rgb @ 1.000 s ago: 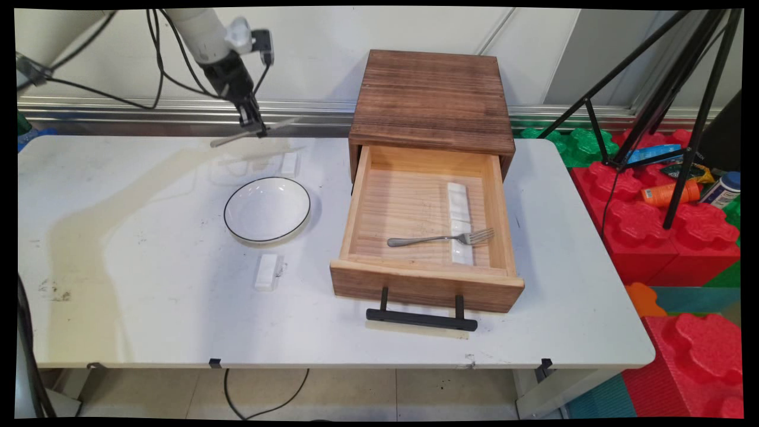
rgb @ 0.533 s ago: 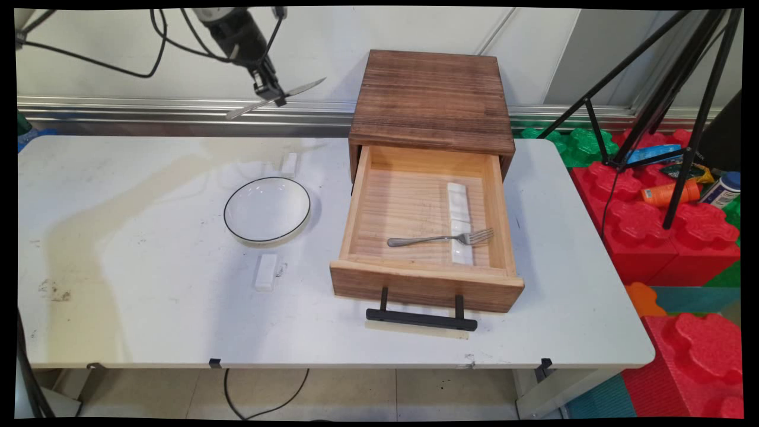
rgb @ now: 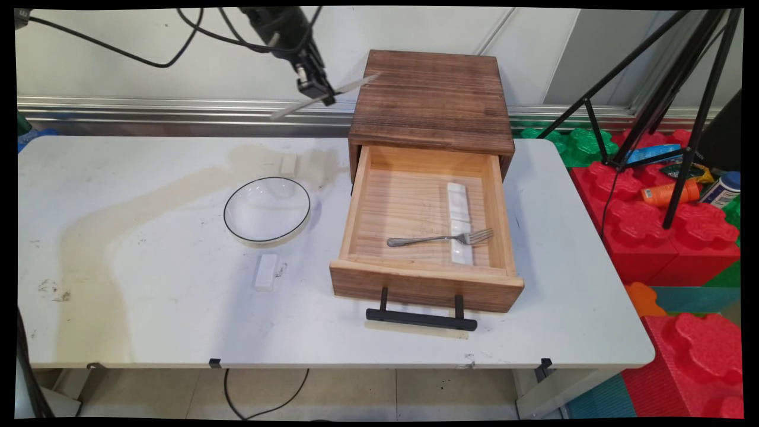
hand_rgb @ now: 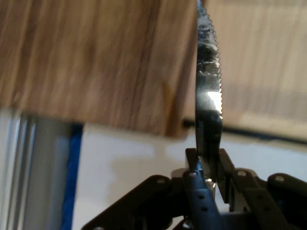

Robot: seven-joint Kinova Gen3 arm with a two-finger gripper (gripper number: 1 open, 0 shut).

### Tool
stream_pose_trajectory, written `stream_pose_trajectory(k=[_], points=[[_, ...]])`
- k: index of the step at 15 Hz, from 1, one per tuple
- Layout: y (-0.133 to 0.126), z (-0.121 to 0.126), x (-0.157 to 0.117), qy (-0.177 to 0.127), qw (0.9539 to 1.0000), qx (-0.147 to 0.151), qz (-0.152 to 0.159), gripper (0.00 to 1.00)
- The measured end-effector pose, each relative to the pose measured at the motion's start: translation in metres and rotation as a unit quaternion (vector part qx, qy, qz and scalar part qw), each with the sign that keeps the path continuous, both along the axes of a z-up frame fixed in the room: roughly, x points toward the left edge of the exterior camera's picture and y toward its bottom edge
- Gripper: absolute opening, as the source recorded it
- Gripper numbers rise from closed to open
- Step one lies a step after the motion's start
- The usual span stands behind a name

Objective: Place the picked object into the drawer

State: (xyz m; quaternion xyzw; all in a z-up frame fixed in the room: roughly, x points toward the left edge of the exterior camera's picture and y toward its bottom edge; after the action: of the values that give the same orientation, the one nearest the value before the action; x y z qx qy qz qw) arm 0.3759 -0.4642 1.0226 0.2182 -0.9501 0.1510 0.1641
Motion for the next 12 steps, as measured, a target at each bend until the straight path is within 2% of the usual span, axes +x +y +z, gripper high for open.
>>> stream_pose_trajectory(k=[6,12], points=[[0.005,-0.002,-0.068,0.034,0.9981,0.009,-0.051,0.0],[-0.017,-0.03,-0.124,0.061,0.994,0.012,-0.09,0.0]])
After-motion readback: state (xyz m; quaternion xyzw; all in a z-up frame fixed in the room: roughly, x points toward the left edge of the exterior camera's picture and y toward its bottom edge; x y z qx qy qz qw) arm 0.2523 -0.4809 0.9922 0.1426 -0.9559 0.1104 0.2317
